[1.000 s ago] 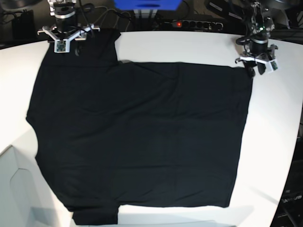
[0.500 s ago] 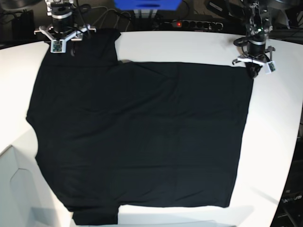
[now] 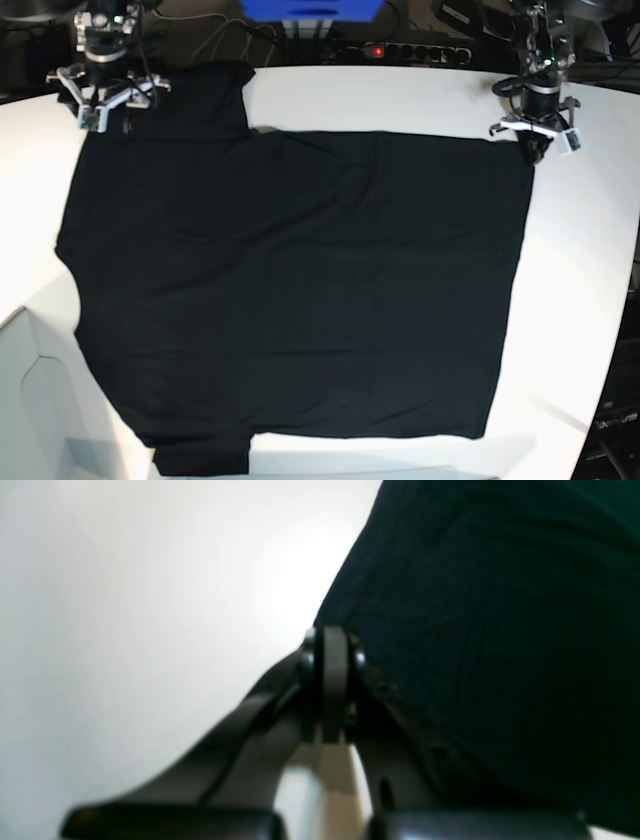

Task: Fold the T-shirt properly
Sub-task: 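Grasp the black shirt's shoulder corners with both grippers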

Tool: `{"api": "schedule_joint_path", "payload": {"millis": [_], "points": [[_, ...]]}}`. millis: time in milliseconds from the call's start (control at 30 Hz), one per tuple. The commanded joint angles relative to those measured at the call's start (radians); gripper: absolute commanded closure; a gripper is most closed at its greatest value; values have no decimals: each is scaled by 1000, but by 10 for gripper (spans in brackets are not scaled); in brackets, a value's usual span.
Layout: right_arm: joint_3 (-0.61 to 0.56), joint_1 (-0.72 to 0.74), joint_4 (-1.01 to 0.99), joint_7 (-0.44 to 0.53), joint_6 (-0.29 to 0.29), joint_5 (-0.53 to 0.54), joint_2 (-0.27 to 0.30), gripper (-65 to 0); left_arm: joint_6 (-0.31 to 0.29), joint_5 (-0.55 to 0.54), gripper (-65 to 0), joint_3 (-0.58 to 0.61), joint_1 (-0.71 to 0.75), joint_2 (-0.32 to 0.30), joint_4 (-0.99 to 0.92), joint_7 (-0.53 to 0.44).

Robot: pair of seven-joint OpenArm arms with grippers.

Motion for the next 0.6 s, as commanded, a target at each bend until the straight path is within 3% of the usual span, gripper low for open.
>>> {"api": "schedule_joint_path", "payload": {"millis": [0, 167, 400, 567], "points": [[6, 5, 15, 3, 2, -3, 5, -434, -1, 4, -1, -2, 14, -5, 0, 41], [4, 40, 10, -63, 4, -1, 30, -434, -1, 4, -1, -2, 16, -5, 2, 41], [7, 65, -91, -63, 4, -1, 33, -434, -1, 8, -1, -4, 16, -5, 2, 41], [38, 66, -125, -63, 111, -1, 18, -434, -1, 11, -1, -4, 16, -5, 5, 41]]}}
